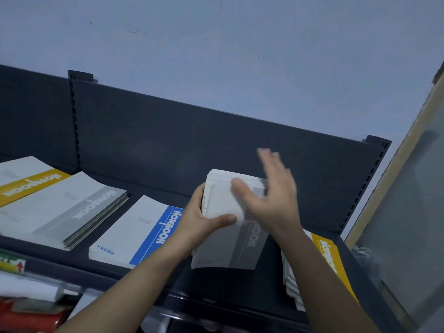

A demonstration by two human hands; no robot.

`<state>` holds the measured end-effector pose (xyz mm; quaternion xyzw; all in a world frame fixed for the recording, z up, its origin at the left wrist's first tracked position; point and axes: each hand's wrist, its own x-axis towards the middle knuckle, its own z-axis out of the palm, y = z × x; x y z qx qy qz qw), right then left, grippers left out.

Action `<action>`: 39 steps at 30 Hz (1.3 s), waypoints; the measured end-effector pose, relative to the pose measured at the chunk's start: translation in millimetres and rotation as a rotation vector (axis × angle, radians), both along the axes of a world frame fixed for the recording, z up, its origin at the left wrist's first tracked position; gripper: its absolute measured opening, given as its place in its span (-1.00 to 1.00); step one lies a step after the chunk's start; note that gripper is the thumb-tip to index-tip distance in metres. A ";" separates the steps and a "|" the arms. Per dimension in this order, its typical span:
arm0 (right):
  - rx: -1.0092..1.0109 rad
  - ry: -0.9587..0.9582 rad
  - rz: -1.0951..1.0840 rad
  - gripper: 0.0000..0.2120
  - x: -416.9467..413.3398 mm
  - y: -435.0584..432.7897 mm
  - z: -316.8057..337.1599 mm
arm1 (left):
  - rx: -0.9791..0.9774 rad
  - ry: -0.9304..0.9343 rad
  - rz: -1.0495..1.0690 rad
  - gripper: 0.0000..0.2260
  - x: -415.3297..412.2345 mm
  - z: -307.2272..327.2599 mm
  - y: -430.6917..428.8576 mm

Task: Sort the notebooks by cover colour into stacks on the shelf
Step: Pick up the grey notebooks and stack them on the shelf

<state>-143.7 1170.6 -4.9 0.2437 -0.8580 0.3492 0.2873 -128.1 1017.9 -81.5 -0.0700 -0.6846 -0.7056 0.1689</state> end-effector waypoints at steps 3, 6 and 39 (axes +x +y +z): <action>-0.608 -0.461 0.056 -0.01 -3.2 2.6 -23.0 | -0.044 0.040 -0.028 -0.28 4.4 7.4 4.6; -0.794 -0.661 0.173 -0.20 -7.4 4.1 -39.3 | -0.070 0.038 -0.047 -0.35 5.1 13.4 8.5; -0.115 -0.566 -0.188 -0.67 -16.4 11.4 -82.3 | -0.333 -0.394 -0.030 -0.67 -25.9 -1.7 -11.6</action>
